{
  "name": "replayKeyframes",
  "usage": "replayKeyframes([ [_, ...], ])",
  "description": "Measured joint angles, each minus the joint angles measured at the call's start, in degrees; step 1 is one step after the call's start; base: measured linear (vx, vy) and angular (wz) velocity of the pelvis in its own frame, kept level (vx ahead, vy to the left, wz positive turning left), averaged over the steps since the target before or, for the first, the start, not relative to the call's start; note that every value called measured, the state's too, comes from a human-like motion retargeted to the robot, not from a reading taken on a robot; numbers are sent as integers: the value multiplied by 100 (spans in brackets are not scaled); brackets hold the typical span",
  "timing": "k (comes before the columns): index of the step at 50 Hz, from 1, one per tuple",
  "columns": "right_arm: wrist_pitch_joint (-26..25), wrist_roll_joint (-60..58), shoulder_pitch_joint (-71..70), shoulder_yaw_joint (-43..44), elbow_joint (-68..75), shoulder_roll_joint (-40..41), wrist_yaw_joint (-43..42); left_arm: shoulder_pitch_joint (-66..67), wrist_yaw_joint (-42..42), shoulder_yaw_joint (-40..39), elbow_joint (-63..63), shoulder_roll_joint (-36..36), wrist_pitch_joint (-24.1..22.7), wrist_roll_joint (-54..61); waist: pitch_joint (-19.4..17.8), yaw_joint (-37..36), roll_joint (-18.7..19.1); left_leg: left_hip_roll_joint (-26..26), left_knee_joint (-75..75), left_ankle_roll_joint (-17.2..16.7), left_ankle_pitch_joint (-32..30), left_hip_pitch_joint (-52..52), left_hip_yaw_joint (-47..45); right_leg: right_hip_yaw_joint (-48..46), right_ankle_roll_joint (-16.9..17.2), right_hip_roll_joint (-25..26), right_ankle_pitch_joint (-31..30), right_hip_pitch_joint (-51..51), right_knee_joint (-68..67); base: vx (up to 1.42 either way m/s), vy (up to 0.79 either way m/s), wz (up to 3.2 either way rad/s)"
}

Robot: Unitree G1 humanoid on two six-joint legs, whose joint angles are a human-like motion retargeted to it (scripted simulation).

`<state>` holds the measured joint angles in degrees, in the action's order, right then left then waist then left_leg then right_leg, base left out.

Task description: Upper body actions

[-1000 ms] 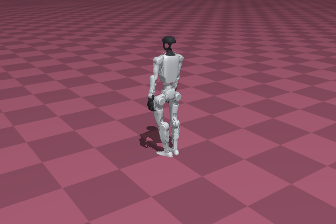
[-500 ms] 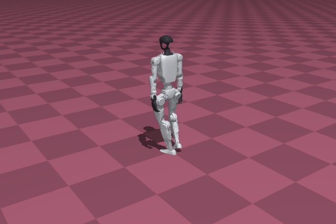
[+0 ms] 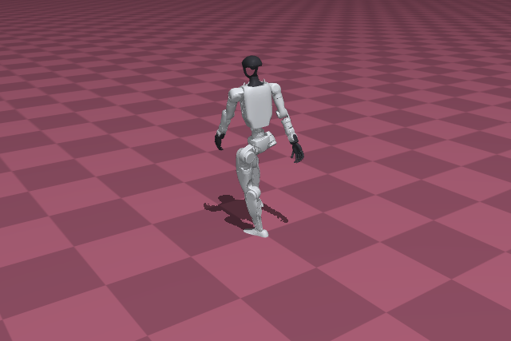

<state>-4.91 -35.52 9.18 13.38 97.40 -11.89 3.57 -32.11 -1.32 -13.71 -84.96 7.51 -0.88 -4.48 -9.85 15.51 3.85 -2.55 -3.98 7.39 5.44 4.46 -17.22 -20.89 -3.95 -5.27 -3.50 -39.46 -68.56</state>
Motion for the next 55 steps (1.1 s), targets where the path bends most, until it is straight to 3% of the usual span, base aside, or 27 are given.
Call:
replayKeyframes([
  [5, 331, 87, -290, -191, -403, 258, 49, 702, -118, 185, -206, -114, 57, -223, 350, -282, 66, 56, 138, -43, 17, 8, -169, 355, 403, 439, -485, 1405, 1826, 8, -5, -28],
  [9, 497, 97, -534, -370, -858, 485, 5, 1418, -316, 348, -480, -215, 212, -343, 693, -518, -69, 352, 176, -40, 78, -54, -255, 801, 870, 579, -875, 2797, 4022, 12, -10, -14],
  [10, 532, 91, -600, -420, -987, 532, -18, 1597, -369, 398, -573, -249, 252, -361, 785, -587, -144, 488, 172, -25, 105, -81, -283, 986, 1012, 580, -788, 3161, 4652, 12, -9, -5],
  [13, 599, 33, -756, -616, -1350, 661, 36, 2023, -636, 493, -843, -232, 456, -484, 910, -778, -357, 779, 124, -34, 206, -47, -210, 531, 855, 379, 836, 3953, 5940, 12, -15, 4],
  [15, 656, -75, -835, -790, -1525, 726, 157, 2286, -805, 441, -1004, -138, 609, -730, 1030, -1042, -602, 1005, 139, -78, 274, 21, -311, 556, 647, 345, 641, 4137, 6603, 13, -15, -49],
  [16, 673, -168, -920, -831, -1539, 750, 223, 2371, -832, 416, -1060, -109, 706, -864, 1107, -1262, -664, 1025, 145, -105, 296, -18, -450, 720, 768, 263, 505, 4112, 6726, 6, -15, -92],
  [20, 761, -484, -1177, -940, -1718, 794, 322, 2754, -733, 344, -1094, -107, 698, -1196, 1422, -1694, -687, 922, 124, -215, 312, -342, -622, 886, 718, 276, 496, 3662, 6656, -1, -20, -37],
  [22, 854, -584, -1329, -1067, -1895, 805, 359, 2820, -774, 269, -1036, -72, 644, -1176, 1236, -1556, -645, 897, 164, -217, 241, -313, -547, 1101, 676, 335, 590, 3637, 6521, -9, -15, 42],
  [26, 920, -599, -1403, -1136, -2066, 816, 304, 2783, -719, 142, -1054, -128, 713, -1104, 983, -1142, -480, 797, 184, -242, 131, -272, -309, 680, 645, 379, 653, 3830, 6570, -11, -9, 62],
  [33, 683, -299, -996, -889, -1267, 671, 195, 2799, -762, 85, -906, -226, 656, -1071, 1122, -1252, -465, 765, 164, -305, 130, -316, -144, 571, 609, 391, 646, 3849, 6662, 6, -7, 16],
  [48, 300, -33, -378, -387, -100, 163, -465, 2615, -802, 563, -797, 32, 752, -1423, 959, -1109, -249, 565, 227, -473, 125, -259, -305, 581, 491, 541, 692, 3794, 6587, -2, -6, -13],
  [55, 160, 492, -451, -604, 0, 61, -578, 2877, -812, 81, -656, -22, 744, -1234, 1029, -1101, -65, 422, 90, -617, 239, -275, -318, 580, 380, 630, 753, 3771, 6601, 0, -4, -1],
])
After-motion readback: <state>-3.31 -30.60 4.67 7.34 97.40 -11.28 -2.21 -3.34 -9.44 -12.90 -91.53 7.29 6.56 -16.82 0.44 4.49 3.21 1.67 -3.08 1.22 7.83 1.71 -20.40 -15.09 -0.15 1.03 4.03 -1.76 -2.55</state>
